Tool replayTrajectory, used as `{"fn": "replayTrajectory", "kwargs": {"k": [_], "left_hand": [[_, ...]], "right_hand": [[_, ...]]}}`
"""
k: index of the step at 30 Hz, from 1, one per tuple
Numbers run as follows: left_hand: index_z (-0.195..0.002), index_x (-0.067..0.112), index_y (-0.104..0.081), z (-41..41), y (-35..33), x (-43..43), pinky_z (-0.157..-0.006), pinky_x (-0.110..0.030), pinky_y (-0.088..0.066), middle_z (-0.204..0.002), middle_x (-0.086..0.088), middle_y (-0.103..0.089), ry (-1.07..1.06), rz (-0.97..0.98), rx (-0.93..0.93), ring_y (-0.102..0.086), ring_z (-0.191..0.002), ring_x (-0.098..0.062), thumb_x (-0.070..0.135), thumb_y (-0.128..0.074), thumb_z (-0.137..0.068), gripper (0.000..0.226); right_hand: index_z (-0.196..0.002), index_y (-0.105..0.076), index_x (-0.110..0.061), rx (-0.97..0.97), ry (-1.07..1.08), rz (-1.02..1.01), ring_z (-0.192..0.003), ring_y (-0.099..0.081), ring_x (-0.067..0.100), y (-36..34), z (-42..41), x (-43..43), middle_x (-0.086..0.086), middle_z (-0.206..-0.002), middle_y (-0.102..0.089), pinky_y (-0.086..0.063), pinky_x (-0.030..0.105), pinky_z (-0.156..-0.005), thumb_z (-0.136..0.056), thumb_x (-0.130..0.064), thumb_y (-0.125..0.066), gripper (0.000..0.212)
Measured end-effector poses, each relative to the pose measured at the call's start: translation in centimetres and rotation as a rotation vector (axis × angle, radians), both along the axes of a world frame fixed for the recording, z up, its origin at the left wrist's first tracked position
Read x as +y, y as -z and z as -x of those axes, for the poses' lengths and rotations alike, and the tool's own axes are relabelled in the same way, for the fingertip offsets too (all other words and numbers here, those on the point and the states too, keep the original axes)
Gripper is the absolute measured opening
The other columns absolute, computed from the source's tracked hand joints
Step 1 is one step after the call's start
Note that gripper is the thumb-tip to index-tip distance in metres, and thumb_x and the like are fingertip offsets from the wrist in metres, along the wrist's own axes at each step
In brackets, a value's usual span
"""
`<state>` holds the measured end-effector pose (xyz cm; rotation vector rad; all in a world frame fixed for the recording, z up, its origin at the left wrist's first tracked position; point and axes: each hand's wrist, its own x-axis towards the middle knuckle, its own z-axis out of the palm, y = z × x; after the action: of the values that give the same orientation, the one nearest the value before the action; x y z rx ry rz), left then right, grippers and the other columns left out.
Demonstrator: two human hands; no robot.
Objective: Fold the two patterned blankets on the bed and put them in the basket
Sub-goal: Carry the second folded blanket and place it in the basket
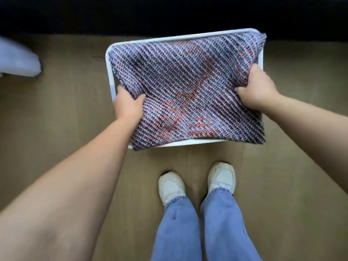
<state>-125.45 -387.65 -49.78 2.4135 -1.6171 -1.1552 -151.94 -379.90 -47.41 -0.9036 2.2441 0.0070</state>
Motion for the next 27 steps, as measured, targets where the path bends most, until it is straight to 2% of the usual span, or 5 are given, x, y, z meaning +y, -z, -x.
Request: {"fn": "replayTrajectory", "kwargs": {"k": [4,7,11,18,27], "left_hand": [[-0.145,0.007,-0.01,0.9,-1.5,1.6,-0.107,-0.041,-0.025,-0.146,-0.016,-0.026,0.124,0.142,-0.126,-0.032,-0.131,-0.033,0.021,-0.063,-0.082,0.084],[-0.147,0.009,-0.004,1.9,-2.8,2.8,-0.112,-0.047,-0.01,-0.153,-0.019,-0.013,0.541,0.421,-0.175,-0.014,-0.14,-0.035,0.041,-0.068,-0.072,0.104],[-0.145,0.026,0.015,1.3,-1.0,2.5,-0.111,-0.049,0.007,-0.154,-0.02,0.013,1.031,0.192,-0.259,0.011,-0.142,-0.034,0.079,-0.056,-0.056,0.125],[-0.137,0.03,0.032,-2.2,5.5,1.6,-0.107,-0.047,0.015,-0.151,-0.022,0.022,1.04,0.015,-0.395,0.02,-0.139,-0.035,0.096,-0.042,-0.034,0.143],[-0.134,0.028,0.036,-1.0,8.7,0.7,-0.109,-0.052,0.012,-0.15,-0.024,0.023,1.022,-0.031,-0.461,0.019,-0.139,-0.037,0.098,-0.032,-0.025,0.146]], "right_hand": [[-0.144,-0.015,-0.01,0.066,-0.049,0.145,-0.123,-0.039,0.039,-0.8,-1.5,0.7,0.019,-0.138,-0.035,-0.033,0.045,-0.103,-0.08,-0.025,-0.067,0.084],[-0.147,-0.011,-0.009,0.15,-0.392,0.354,-0.138,-0.019,0.039,-1.8,-3.0,1.4,0.023,-0.15,-0.019,-0.014,0.044,-0.114,-0.068,-0.044,-0.075,0.107],[-0.147,0.007,-0.027,0.144,-0.829,0.18,-0.143,0.006,0.037,-0.1,-3.0,0.6,0.021,-0.156,0.005,0.008,0.046,-0.112,-0.05,-0.069,-0.073,0.132],[-0.127,0.043,-0.035,0.173,-0.964,-0.089,-0.141,0.02,0.031,7.0,-0.2,-0.5,0.015,-0.153,0.026,0.01,0.043,-0.111,-0.039,-0.087,-0.056,0.142],[-0.137,0.034,-0.028,0.167,-0.944,-0.132,-0.14,0.022,0.033,10.5,-0.4,-0.9,0.016,-0.152,0.026,0.014,0.044,-0.108,-0.043,-0.083,-0.06,0.144]]}}
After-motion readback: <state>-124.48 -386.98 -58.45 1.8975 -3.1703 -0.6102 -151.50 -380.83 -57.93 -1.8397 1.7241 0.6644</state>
